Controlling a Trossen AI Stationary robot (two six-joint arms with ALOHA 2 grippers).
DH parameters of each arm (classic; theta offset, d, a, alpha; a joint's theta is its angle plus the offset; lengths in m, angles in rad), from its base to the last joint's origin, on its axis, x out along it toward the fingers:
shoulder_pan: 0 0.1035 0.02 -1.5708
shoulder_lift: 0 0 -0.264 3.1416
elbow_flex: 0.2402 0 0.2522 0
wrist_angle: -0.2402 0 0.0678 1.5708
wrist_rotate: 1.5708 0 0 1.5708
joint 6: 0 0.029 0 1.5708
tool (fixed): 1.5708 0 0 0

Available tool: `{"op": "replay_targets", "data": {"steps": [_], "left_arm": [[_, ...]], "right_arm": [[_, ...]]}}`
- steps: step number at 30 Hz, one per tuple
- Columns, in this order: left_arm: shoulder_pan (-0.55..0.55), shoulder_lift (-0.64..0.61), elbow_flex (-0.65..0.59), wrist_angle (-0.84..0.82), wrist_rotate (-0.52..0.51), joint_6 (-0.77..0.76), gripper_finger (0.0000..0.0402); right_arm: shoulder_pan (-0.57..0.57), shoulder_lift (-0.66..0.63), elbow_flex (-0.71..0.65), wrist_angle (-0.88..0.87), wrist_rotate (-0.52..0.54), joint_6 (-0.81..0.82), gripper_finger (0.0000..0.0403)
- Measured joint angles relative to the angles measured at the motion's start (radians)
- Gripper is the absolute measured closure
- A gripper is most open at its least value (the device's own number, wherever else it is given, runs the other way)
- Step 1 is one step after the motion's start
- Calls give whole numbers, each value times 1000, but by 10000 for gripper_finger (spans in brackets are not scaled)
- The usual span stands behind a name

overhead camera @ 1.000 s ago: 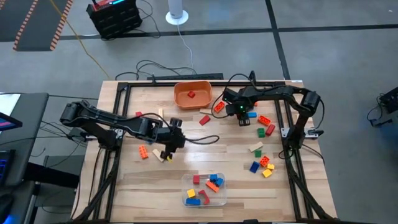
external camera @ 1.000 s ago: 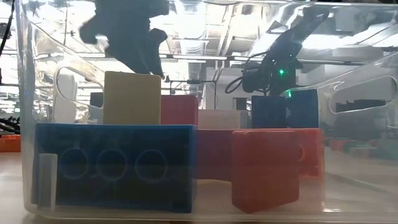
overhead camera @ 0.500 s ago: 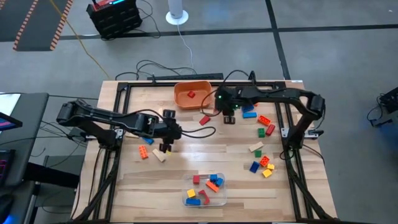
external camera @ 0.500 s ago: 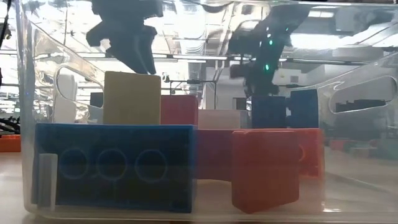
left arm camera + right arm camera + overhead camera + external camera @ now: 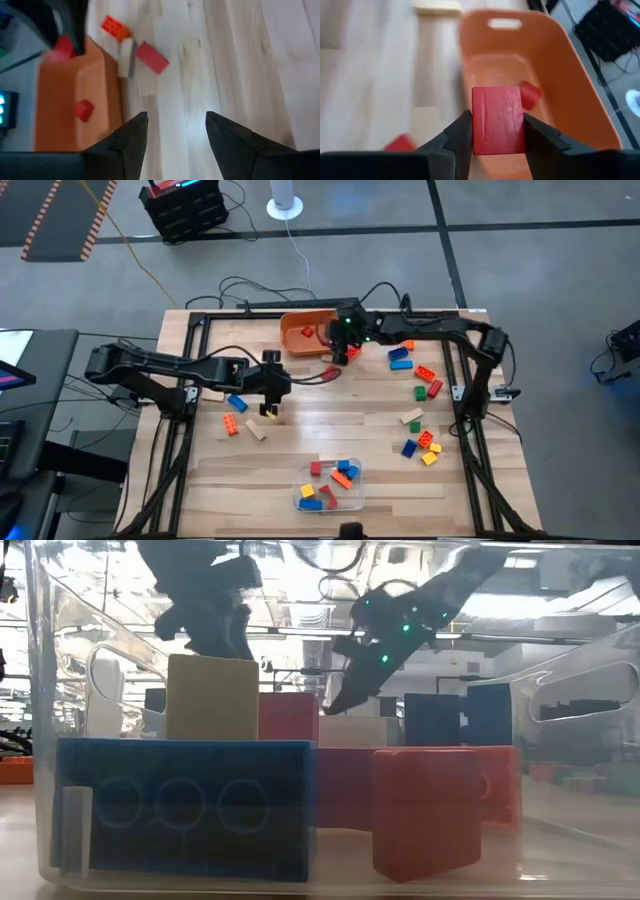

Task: Sort blocks by size
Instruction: Put the small red wooden block into the orange bin, then put the large orange game piece into the transparent bin

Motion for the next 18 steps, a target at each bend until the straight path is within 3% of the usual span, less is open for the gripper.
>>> {"op": "replay_targets", "data": {"steps": [8,18], "left_arm": [[40,-154,-147,122,7,-79,207],[37,-296,-213,123,19,-200,207]], "right_arm": [[-83,83,138,-106,-25,37,171],[-139,-63,174,-544,-54,-142,154]]}}
